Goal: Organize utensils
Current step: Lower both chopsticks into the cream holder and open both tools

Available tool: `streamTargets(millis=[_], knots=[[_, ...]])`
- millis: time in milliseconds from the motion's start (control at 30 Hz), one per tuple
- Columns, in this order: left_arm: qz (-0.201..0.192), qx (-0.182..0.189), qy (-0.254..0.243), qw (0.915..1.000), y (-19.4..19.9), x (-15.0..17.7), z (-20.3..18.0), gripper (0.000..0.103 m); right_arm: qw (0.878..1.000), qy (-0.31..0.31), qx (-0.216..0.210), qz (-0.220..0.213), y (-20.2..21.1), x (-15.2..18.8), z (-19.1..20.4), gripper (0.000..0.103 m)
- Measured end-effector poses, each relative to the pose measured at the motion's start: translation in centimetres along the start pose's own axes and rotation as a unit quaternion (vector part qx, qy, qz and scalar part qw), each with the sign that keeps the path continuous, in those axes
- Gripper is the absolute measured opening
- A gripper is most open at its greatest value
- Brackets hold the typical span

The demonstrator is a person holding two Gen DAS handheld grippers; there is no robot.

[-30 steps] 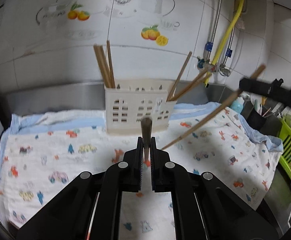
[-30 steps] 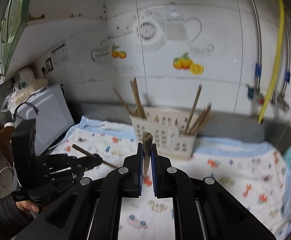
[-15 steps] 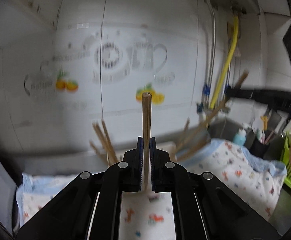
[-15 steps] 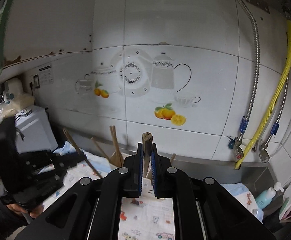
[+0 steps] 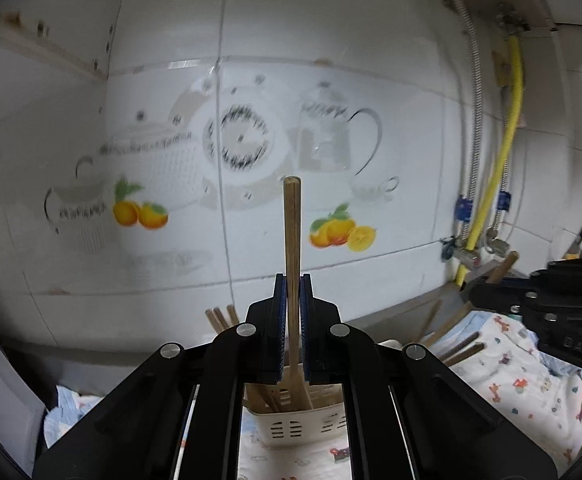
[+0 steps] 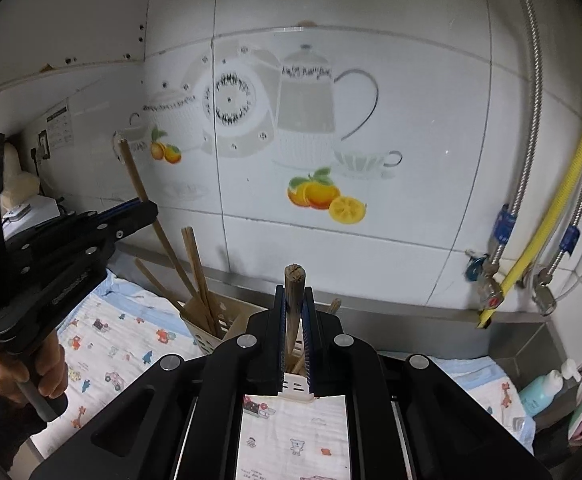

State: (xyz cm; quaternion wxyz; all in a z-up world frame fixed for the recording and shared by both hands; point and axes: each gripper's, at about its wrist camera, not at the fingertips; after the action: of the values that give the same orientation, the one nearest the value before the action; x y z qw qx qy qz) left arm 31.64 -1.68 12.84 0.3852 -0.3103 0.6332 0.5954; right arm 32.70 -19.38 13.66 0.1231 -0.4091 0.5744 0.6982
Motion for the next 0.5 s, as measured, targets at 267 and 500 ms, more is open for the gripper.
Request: streamTargets(millis=[267, 500], knots=[[0.045, 0.008, 0.028, 0.9986, -4.0, 1.9, 1.8, 0.005, 1.0, 0.009, 0.003, 0.025, -2.3, 0.1, 0.3, 0.007], [0.067, 0.016, 0.033, 0.9971, -5.2, 2.5, 2.4, 0.006, 0.999, 0.006, 0.005, 0.04, -3.9, 0.6, 0.2, 0.008]])
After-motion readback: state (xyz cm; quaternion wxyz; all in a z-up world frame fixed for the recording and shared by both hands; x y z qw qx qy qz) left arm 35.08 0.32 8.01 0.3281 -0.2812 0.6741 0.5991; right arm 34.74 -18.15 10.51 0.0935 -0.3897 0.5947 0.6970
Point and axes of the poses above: each gripper's, at about its wrist camera, not at the fingertips, and y roughly against the way its jaws point, z to its left, x to its underside, and after that the axes turned 12 degrees about z, right-handed
